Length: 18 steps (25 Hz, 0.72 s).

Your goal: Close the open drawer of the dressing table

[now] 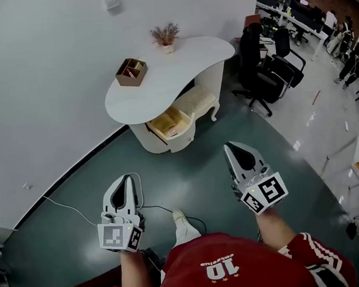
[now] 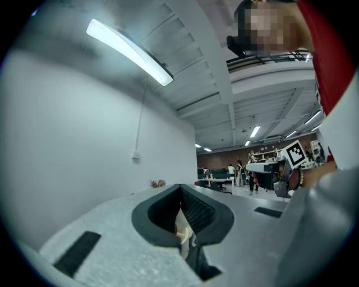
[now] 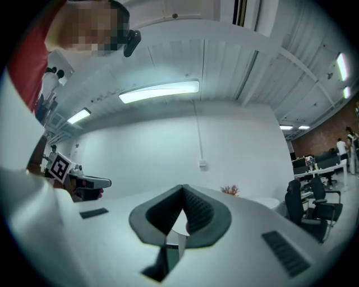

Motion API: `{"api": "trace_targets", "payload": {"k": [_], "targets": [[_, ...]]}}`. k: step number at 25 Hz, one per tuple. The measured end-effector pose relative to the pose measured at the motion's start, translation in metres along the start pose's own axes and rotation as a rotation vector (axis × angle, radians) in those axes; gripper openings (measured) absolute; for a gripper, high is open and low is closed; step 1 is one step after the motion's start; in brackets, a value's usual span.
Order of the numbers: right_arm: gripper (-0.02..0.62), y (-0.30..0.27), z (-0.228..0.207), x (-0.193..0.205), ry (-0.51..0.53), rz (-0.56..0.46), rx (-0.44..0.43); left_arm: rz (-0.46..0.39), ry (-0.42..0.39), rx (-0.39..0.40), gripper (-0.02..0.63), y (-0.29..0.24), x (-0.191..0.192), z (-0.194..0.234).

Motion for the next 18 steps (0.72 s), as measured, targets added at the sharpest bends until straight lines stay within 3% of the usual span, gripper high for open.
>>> {"api": "trace_targets", "payload": {"k": [10, 14, 16, 18], "targets": [[0.005, -0.118, 0.009, -0.001, 0.004, 0.010, 0.017, 0.004, 0.016, 0.090, 0.000, -0.060, 0.010, 0.074], [0.013, -0.149, 0.019, -0.003, 0.019, 0.064, -0.002, -0.009, 0.035, 0.121, 0.000, -0.075, 0.004, 0.101], [0.094, -0.163, 0.027, -0.001, 0.051, 0.104, -0.027, -0.015, 0.034, 0.139, 0.000, -0.082, 0.003, 0.113], [0.228, -0.174, 0.033, 0.002, 0.069, 0.142, -0.043, -0.014, 0.021, 0.157, 0.000, -0.087, 0.004, 0.122]]}}
Point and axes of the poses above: the fingertips, and each gripper's own axes: y backward along the fingers, z to its left, x out of its underside, the point moved 5 cm from there along y, backward along the fingers, and after that the axes turned 8 degrees about z, right-handed, at the moved point
